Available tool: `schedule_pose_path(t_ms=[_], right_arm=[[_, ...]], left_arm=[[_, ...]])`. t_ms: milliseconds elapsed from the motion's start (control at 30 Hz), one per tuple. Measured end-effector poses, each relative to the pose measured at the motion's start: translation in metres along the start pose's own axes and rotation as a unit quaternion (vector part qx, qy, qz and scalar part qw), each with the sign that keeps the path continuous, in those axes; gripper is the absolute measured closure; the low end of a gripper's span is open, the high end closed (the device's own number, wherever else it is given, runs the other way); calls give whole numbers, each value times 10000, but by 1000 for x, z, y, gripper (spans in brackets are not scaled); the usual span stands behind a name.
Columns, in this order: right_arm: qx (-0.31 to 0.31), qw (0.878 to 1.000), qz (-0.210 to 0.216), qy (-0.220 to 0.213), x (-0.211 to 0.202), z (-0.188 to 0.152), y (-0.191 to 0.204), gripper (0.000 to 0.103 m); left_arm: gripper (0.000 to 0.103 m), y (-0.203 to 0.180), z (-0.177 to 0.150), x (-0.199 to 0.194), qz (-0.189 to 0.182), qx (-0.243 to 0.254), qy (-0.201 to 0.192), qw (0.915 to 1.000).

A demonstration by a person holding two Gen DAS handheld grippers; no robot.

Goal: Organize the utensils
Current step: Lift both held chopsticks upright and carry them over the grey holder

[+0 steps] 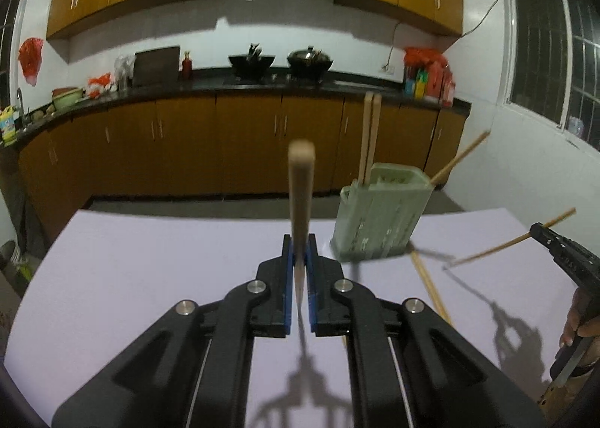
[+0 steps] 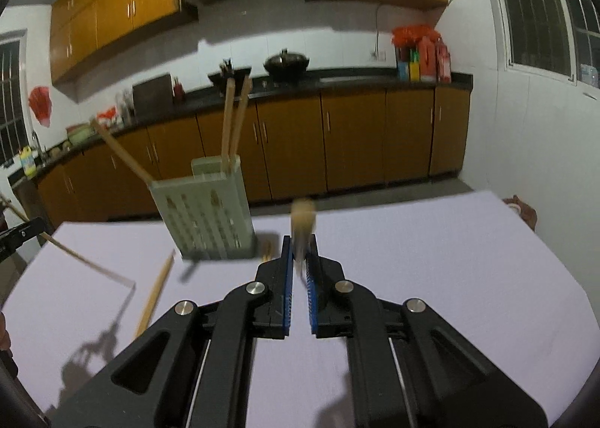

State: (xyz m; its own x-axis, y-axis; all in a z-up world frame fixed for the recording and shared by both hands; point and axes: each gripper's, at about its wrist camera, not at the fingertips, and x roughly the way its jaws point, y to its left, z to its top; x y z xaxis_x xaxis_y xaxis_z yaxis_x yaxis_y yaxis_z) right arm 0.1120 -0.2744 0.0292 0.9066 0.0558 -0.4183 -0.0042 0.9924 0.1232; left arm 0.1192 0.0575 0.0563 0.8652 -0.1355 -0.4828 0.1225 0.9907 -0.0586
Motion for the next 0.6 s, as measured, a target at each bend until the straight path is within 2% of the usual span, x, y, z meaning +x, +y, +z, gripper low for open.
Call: schedule_pose_path(t_ms=[267,467,600], right_arm=[[-57,9978,345,-555,-25,41,15,96],[-16,9871,777,-1400,-45,84,39,96],[40,9776,930,-1889,-37,109,55,96]], left_arm=[[96,-14,40,-20,-435,132,-328,9984],[96,-44,84,-30,-793,210,-840,9931],[96,-59,110,-26,-833,116,-1234,9888]])
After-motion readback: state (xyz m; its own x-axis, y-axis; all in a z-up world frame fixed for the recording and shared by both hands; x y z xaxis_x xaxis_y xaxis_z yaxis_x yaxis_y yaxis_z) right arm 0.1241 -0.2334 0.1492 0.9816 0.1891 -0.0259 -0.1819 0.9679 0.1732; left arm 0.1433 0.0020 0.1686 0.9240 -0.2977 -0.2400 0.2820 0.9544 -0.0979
